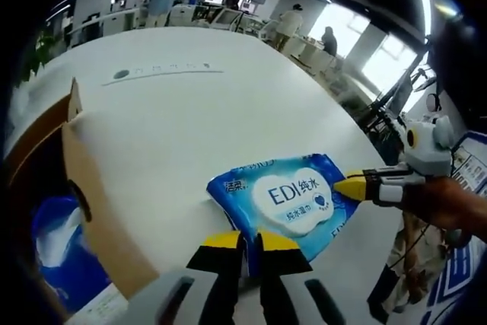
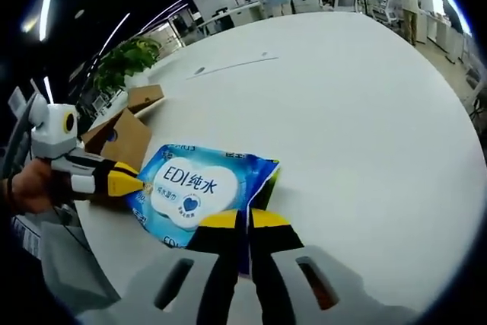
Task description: Operate the shoe box by opening the lid, removing the specified soft item, and placing it in the target area until the item is outside and the box remains undamaged.
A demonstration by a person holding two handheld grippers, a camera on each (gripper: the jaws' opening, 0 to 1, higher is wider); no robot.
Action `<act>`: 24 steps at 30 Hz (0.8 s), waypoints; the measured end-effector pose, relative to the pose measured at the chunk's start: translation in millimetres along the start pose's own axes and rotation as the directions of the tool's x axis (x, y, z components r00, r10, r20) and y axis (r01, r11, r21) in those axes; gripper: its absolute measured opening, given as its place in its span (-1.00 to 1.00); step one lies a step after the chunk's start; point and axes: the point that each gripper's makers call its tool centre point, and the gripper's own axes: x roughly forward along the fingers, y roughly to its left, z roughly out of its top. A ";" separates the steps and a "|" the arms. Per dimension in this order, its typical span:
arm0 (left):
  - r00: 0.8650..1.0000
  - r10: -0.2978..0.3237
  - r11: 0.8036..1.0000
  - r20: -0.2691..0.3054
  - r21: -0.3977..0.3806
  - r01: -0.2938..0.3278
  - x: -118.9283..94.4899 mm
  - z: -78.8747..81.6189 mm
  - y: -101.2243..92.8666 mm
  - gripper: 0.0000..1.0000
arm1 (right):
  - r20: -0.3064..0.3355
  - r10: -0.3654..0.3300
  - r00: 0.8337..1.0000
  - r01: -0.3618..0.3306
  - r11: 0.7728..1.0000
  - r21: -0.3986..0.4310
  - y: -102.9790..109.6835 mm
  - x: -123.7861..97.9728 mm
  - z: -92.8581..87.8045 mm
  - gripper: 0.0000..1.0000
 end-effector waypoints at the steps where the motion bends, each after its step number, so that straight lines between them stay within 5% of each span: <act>1: 1.000 -0.001 1.000 0.001 -0.001 0.001 -1.4 0.1 0.7 -0.84 | 0.004 -0.004 1.000 0.004 1.000 0.003 -0.3 -2.1 0.7 -0.94; 24: 0.997 -0.057 0.998 0.046 0.013 0.057 -44.2 3.1 -10.8 -0.69 | 0.023 -0.115 0.993 0.114 0.992 0.057 -4.4 -36.2 -1.9 -0.93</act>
